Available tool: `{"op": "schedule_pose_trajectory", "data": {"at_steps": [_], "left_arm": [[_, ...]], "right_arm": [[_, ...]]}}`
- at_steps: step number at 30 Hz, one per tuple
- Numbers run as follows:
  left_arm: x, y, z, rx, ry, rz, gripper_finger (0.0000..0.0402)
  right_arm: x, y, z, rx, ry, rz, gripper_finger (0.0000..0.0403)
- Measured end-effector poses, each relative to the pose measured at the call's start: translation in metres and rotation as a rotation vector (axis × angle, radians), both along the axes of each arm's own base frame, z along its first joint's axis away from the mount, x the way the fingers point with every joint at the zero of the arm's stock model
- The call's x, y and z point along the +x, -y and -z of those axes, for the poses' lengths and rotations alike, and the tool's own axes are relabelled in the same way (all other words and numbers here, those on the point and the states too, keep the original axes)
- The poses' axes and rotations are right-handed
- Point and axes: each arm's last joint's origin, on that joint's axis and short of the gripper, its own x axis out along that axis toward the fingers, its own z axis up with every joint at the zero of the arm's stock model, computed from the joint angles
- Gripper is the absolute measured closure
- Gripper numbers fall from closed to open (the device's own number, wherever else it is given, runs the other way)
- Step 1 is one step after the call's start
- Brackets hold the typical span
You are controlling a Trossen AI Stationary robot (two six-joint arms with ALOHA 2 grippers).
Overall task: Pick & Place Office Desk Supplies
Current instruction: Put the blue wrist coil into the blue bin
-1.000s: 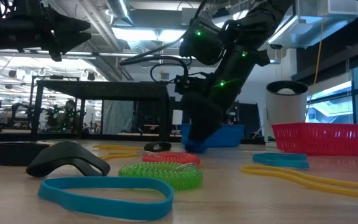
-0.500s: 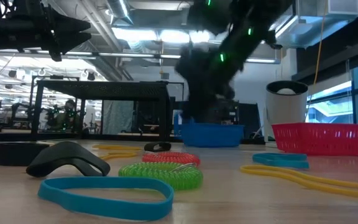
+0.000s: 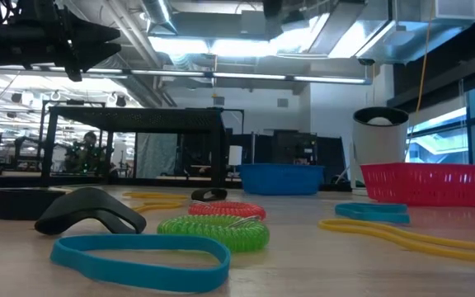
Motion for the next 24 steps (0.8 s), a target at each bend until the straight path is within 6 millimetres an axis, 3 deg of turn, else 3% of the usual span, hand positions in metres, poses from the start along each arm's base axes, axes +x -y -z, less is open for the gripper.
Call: {"op": "schedule_pose_trajectory", "data": {"at_steps": [3, 8, 13, 17, 24], "left_arm": [[0.0, 0.0, 0.0, 0.0, -0.001, 0.0, 0.0208], [0.0, 0.0, 0.0, 0.0, 0.0, 0.0, 0.0208], [0.0, 0.0, 0.0, 0.0, 0.0, 0.0, 0.0208], [0.0, 0.0, 0.0, 0.0, 0.0, 0.0, 0.0208], [0.0, 0.0, 0.0, 0.0, -0.001, 0.0, 0.0208]], "right_arm": [[-0.003, 0.001, -0.001, -0.009, -0.027, 0.047, 0.0388], [-0.014, 0.019, 0.014, -0.058, -0.225, 0.322, 0.0387], [-0.022, 0.054, 0.032, -0.043, -0.394, 0.557, 0.0384], [-0.027, 0.091, 0.044, 0.063, -0.475, 0.684, 0.0375], [-0.046, 0.14, 0.078, 0.22, -0.465, 0.915, 0.0374]]}}
